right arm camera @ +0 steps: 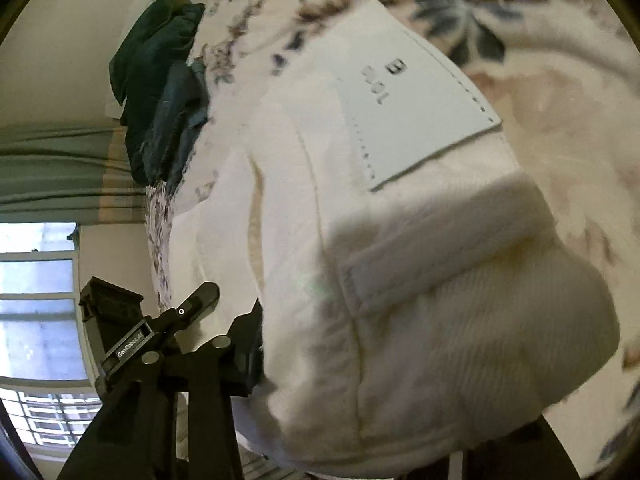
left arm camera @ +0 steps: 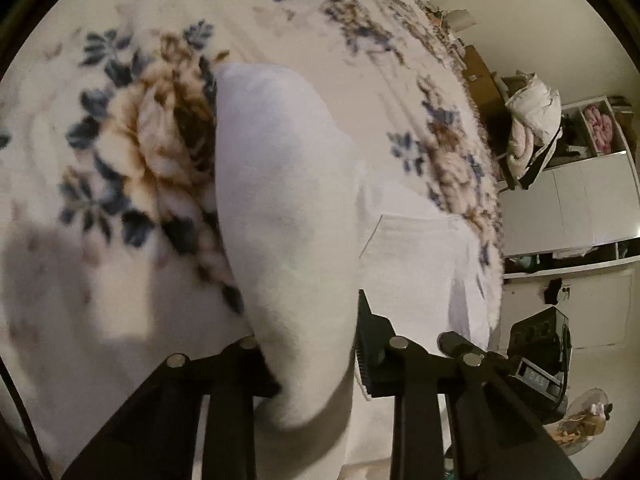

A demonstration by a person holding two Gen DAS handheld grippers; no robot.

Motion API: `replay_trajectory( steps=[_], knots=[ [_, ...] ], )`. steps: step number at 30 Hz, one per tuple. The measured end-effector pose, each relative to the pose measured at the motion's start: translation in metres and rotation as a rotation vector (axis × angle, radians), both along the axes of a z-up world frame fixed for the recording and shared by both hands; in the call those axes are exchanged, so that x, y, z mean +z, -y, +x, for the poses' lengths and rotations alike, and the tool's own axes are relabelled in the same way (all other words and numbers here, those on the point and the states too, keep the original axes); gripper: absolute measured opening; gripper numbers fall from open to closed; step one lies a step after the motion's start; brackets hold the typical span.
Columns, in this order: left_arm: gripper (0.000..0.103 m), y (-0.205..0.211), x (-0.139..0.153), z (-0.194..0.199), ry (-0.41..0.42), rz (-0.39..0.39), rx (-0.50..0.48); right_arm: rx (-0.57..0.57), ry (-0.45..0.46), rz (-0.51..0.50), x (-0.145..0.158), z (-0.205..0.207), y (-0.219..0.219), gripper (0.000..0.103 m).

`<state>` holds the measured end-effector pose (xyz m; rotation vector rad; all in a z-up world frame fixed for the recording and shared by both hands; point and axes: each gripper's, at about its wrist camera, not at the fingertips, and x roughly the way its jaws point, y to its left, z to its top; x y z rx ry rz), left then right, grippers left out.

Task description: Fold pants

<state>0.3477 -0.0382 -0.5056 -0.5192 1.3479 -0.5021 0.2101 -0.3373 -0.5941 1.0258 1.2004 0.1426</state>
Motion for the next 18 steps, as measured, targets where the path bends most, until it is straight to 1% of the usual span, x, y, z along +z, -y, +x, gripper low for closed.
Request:
replay_trajectory(
  steps=[3,5,8,9,10,11,14,16,18],
  knots=[
    [0.023,-0.017,0.027,-0.005,0.006,-0.039,0.008,-0.008,0.015,-0.007,0.035,-0.001,-0.002,0.045],
    [0.023,-0.031,0.044,-0.004,0.012,-0.064,0.016,-0.010,0.033,-0.003,0.066,-0.002,-0.012,0.044],
    [0.023,-0.046,0.071,0.013,0.045,-0.072,0.006,-0.006,0.069,-0.014,0.097,0.007,-0.032,0.044],
    [0.023,-0.051,0.079,0.020,0.060,-0.069,0.003,-0.004,0.088,-0.022,0.104,0.008,-0.028,0.044],
    [0.023,-0.059,0.087,0.033,0.077,-0.067,0.005,-0.002,0.115,-0.025,0.114,0.022,-0.038,0.044],
    [0.023,-0.065,0.094,0.043,0.089,-0.064,0.008,0.000,0.132,-0.025,0.122,0.027,-0.041,0.043],
    [0.023,-0.090,0.114,0.087,0.141,-0.044,0.018,-0.006,0.195,-0.015,0.141,0.073,-0.063,0.043],
    [0.023,-0.109,0.126,0.126,0.181,-0.024,0.027,-0.001,0.246,-0.016,0.154,0.116,-0.082,0.043],
    [0.023,-0.124,0.132,0.166,0.216,0.000,0.011,0.006,0.299,-0.021,0.163,0.165,-0.102,0.043]
  ],
)
